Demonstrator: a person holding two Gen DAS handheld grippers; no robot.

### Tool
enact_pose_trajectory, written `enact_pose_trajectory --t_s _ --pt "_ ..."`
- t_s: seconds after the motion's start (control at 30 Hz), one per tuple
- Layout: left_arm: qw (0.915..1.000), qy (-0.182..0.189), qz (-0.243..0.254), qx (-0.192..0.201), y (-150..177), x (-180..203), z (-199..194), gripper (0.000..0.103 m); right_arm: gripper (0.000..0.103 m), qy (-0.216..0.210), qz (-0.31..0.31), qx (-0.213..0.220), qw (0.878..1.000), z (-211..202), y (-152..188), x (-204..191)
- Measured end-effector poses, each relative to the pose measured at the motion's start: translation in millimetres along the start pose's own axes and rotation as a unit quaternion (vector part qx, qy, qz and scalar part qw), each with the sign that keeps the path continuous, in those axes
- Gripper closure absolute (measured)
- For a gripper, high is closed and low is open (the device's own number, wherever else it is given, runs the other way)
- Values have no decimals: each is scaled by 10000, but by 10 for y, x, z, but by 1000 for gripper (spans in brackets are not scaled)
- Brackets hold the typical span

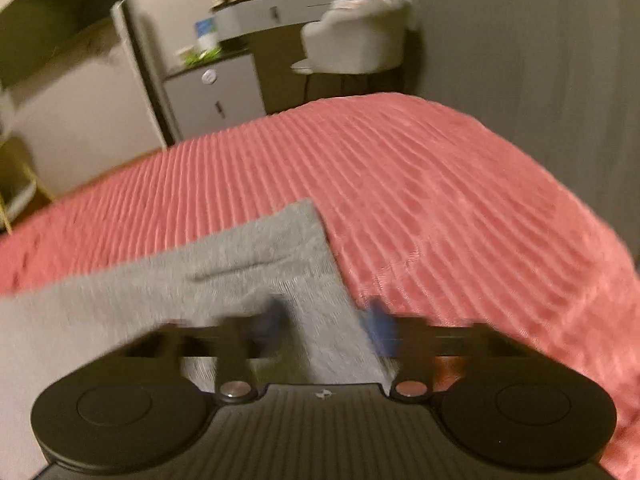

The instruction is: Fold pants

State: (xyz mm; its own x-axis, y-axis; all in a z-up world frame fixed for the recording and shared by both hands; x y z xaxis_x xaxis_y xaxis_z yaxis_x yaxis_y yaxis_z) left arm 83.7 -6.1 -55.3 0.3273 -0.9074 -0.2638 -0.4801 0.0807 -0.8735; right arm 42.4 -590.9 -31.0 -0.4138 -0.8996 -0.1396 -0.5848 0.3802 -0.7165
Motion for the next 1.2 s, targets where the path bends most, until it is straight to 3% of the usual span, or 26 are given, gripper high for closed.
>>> enact_pose_trajectory --t_s 0.1,0.23,0.33,0.4,0.47,0.5,0.57,0.63,0.67,0.7,0.73,0.77,0.87,0.97,1.03,1.07,1.13,1.2 --pt "9995 303 -35 55 -87 104 -202 0 82 -194 -97 65 9997 -175 141 -69" --pt "9980 613 -113 -33 -132 282 -332 0 83 -635 -409 537 9957 -542 206 -206" --pt "9963 655 -320 -449 -108 391 -284 0 82 -1277 -664 492 9884 -657 318 -297" --pt "9911 671 -753 -870 -66 418 -222 0 77 -1317 -658 304 9886 -617 397 -312" --pt "9858 904 -1045 -955 24 427 -173 0 58 -1201 -404 229 9917 -545 410 -263" --pt "9862 970 -1026 -863 73 439 -156 0 55 -1205 -155 275 9922 -525 397 -221" --pt "9924 912 -516 -640 140 521 -106 0 41 -1525 590 353 9859 -486 333 -92" --pt "9964 772 -79 -346 145 582 -62 0 38 -1825 1263 314 9745 -381 271 30" --pt "9971 723 -40 -241 141 596 -63 0 43 -1909 1599 233 9682 -298 248 94" --pt "9972 715 -42 -218 137 604 -53 0 53 -1910 1936 185 9621 -223 230 156" --pt "9971 737 -53 -200 148 605 -51 0 88 -1890 2135 177 9583 -167 211 206" --pt "9971 748 -37 -159 154 615 -49 0 94 -1815 2232 186 9575 -126 180 240" --pt "9965 831 40 15 146 640 -58 0 94 -1528 1916 512 9682 -168 -68 235" --pt "9962 871 30 69 141 648 -49 0 94 -1827 1693 1235 9606 -353 -278 256" --pt "9958 907 78 -4 140 663 -15 0 94 -1655 1489 1594 9618 -380 -349 306" --pt "9957 920 74 -8 139 663 -6 0 91 -1248 1388 1625 9689 -340 -360 338" --pt "9954 953 57 -11 134 655 8 0 79 -444 1408 1230 9814 -192 -348 392" --pt "9953 962 44 -29 131 648 14 0 79 -206 1360 984 9856 -149 -272 374"
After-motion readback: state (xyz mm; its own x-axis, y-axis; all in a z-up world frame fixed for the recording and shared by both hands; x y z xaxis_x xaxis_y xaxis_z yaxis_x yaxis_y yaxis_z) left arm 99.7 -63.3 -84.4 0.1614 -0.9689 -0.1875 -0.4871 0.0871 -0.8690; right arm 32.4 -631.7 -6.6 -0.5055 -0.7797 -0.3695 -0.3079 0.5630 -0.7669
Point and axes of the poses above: each gripper's, at about its wrist camera, not at the fingertips, and z roughly the way its jaws point, x to its right, y to its underside, the point moved 2 cm from there along z, roughly the way its jaws point, and after that the axes turned 3 degrees about -y, right-handed, at the moved point
